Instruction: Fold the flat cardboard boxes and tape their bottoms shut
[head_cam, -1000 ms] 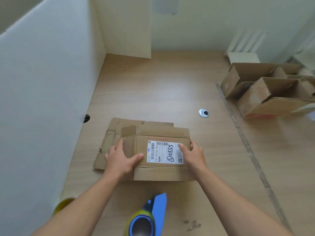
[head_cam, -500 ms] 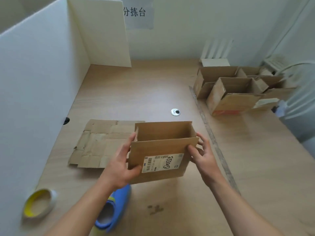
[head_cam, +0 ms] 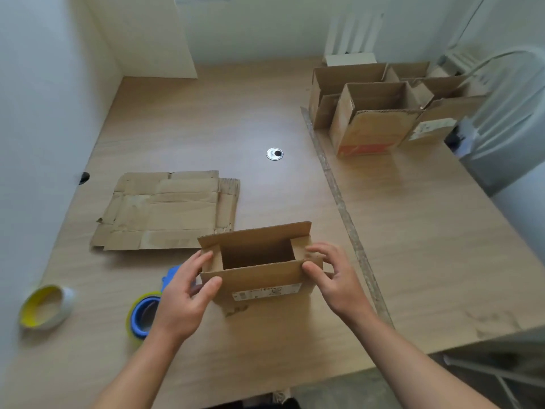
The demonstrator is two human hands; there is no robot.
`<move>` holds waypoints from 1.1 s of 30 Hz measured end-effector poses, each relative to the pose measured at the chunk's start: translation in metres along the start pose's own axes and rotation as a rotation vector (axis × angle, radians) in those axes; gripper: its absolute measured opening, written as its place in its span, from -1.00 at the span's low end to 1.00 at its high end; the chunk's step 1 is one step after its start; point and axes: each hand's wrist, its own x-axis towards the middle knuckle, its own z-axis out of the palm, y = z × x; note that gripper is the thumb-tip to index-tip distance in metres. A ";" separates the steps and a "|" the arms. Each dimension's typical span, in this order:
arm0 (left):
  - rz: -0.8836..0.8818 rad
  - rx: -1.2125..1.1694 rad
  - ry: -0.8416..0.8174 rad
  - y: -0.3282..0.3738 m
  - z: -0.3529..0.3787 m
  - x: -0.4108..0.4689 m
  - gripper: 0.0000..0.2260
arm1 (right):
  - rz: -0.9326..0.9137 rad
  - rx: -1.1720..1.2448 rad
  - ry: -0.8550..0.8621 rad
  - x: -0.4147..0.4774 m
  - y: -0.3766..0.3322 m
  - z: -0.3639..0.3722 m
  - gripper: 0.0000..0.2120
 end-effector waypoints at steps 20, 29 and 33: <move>-0.010 0.133 0.045 0.001 0.030 0.010 -0.83 | 0.031 -0.125 0.147 0.023 0.004 -0.001 -0.82; -0.094 0.186 0.034 0.014 0.020 0.020 -0.82 | 0.020 -0.169 0.169 0.036 -0.007 0.016 -0.85; -0.079 0.190 0.049 0.008 0.011 0.011 -0.86 | 0.017 -0.154 0.153 0.031 -0.007 0.023 -0.84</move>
